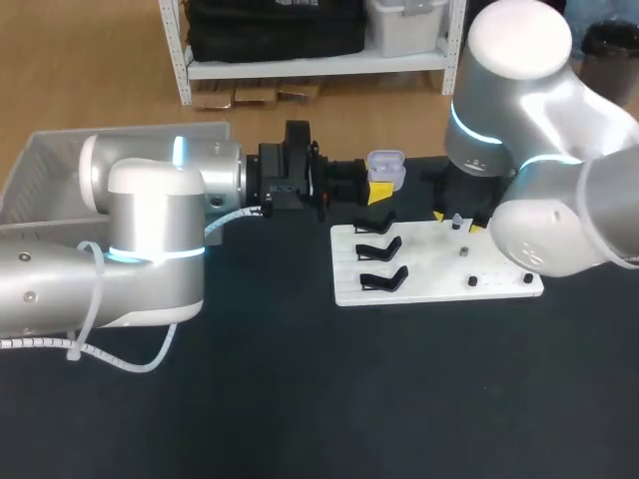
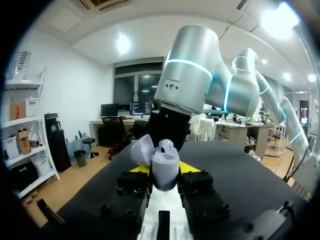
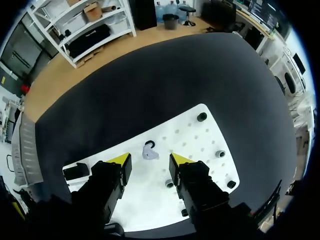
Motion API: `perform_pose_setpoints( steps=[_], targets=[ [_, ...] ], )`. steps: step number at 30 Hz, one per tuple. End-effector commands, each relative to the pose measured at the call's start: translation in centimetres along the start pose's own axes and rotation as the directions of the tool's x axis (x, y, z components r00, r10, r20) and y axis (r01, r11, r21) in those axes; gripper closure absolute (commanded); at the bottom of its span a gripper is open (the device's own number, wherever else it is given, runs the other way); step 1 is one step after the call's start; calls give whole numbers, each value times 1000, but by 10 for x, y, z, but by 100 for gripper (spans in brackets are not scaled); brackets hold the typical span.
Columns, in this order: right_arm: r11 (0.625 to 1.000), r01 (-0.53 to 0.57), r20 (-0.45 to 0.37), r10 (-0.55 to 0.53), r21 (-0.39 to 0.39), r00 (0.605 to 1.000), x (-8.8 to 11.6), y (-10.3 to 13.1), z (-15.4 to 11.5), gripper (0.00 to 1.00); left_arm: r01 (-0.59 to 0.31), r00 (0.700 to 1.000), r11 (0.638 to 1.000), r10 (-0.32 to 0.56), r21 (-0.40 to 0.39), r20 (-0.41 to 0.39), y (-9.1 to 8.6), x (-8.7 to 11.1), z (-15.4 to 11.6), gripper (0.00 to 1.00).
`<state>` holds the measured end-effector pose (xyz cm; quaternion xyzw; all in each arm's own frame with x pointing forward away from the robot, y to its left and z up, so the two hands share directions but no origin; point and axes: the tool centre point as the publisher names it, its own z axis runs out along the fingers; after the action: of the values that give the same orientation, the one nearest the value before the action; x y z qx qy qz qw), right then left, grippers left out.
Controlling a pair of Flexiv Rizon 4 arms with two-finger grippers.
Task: Pick up each earbud case from the left stands, insert the matching earbuds, close the lid, and place the case in the box.
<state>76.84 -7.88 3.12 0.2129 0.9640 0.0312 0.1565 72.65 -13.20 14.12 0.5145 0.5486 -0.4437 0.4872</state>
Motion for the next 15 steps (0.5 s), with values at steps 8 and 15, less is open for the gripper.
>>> perform_pose_setpoints(
  steps=[8,15],
  targets=[
    [999,-37,-25,37,-8,999,-2,0,9,60,-5,1000,1000,5,-7,7,-1,2,0,100],
    [999,-45,-31,45,-7,999,-5,2,13,61,-5,1000,1000,5,-7,7,-1,2,0,100]
  ],
)
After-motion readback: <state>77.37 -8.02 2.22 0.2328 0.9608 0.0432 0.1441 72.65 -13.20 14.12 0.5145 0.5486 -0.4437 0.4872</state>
